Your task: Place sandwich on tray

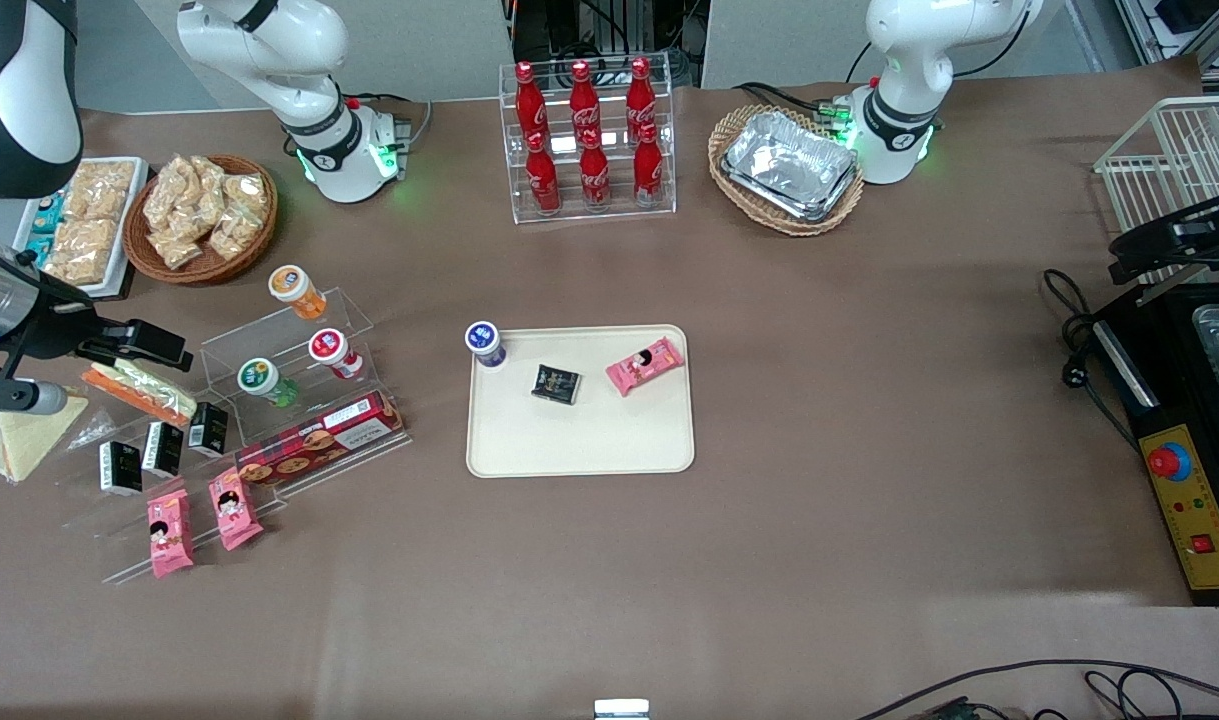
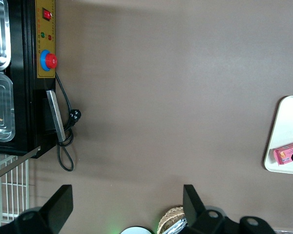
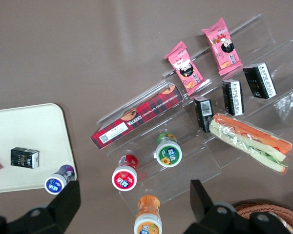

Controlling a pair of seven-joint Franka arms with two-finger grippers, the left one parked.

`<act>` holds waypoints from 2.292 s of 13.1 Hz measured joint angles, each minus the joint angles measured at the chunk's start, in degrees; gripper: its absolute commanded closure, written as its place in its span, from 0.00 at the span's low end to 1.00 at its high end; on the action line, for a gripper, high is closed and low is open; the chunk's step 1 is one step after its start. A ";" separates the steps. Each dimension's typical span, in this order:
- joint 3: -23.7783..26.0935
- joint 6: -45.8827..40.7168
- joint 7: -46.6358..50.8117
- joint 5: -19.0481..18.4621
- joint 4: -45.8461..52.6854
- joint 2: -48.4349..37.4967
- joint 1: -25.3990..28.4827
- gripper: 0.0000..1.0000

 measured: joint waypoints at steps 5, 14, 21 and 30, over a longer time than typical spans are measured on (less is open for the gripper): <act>0.02 0.00 0.00 0.00 0.00 0.00 0.06 0.00; -2.92 -0.23 -0.02 -0.14 0.28 -0.28 -4.83 0.00; -12.31 2.39 -0.27 -2.93 0.71 0.23 -8.28 0.00; -15.57 15.31 -0.13 -2.91 -1.67 9.45 -14.49 0.00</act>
